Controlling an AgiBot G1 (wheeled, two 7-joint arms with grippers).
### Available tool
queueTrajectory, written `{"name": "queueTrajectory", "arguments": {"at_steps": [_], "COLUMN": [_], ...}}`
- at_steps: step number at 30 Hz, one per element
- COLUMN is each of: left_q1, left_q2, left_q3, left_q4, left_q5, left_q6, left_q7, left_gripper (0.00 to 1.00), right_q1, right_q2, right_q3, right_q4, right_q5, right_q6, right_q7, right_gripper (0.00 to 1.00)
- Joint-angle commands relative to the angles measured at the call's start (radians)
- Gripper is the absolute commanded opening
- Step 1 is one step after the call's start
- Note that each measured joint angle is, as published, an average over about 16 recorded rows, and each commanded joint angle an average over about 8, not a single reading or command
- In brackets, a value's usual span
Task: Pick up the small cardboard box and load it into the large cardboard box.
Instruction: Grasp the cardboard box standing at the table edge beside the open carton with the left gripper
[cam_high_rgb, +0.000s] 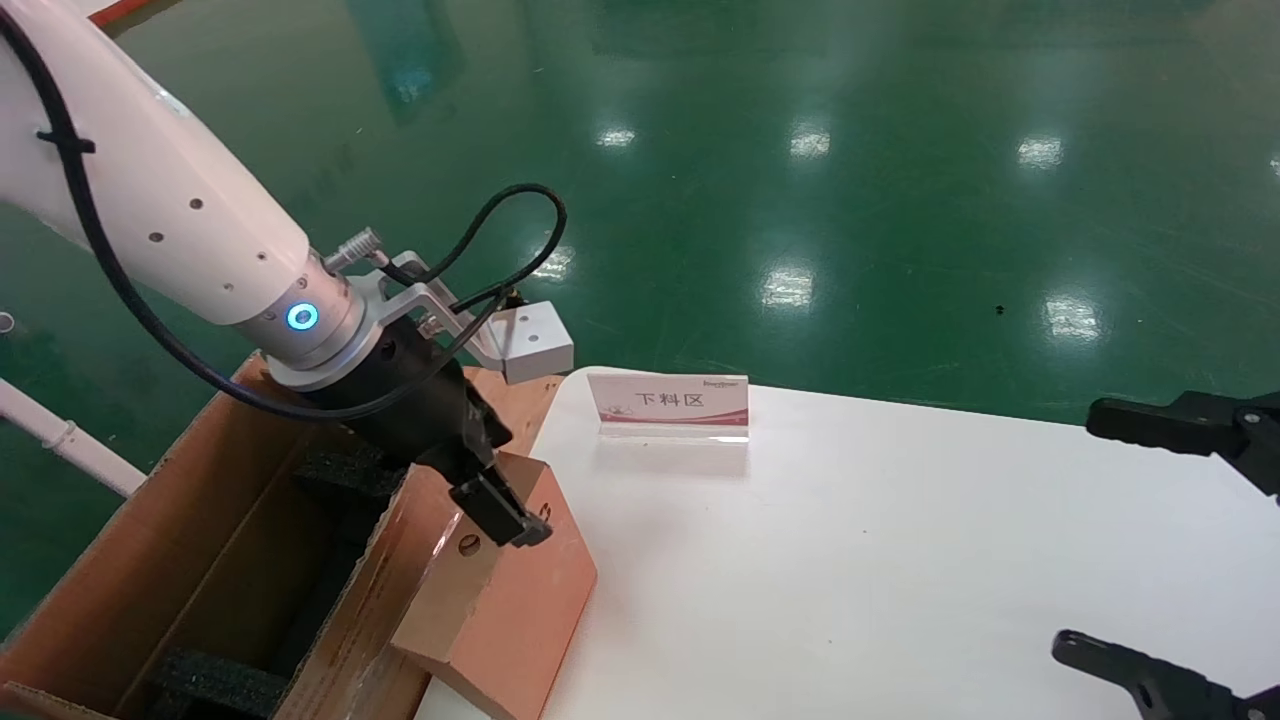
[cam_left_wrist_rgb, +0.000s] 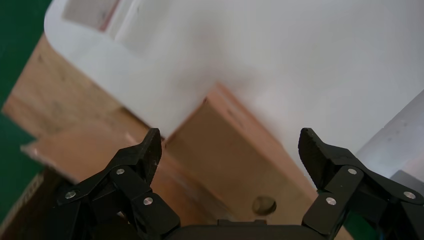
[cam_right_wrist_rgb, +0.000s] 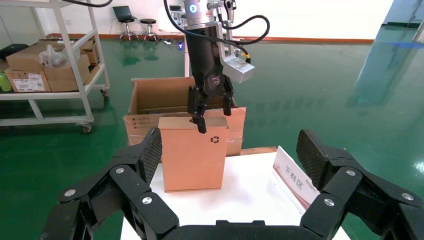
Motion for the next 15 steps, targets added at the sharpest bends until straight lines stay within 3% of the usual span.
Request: {"name": "queueTrajectory", "arguments": {"at_steps": [1, 8, 15], "left_q1": [-0.027, -0.095, -0.104], "left_q2": [0.007, 0.05, 0.066], "left_q3": [0.046, 0.176, 0.221], "left_q4": [0.0, -0.003, -0.004], "left_q5": [-0.001, 0.044, 0.034], "left_q6": [0.0, -0.019, -0.047], "left_q7": [-0.029, -0.125, -0.164], "left_gripper": [1.0, 1.0, 1.0], "right_q1": [0.0, 0.0, 0.0], "right_q2": [0.0, 0.0, 0.0], "right_q3": [0.0, -0.001, -0.001], "right_q4": [0.0, 0.0, 0.0], "right_q5": [0.0, 0.0, 0.001], "right_q6": [0.0, 0.0, 0.0], "right_q7": [0.0, 0.0, -0.001], "right_gripper": [1.0, 1.0, 1.0]}}
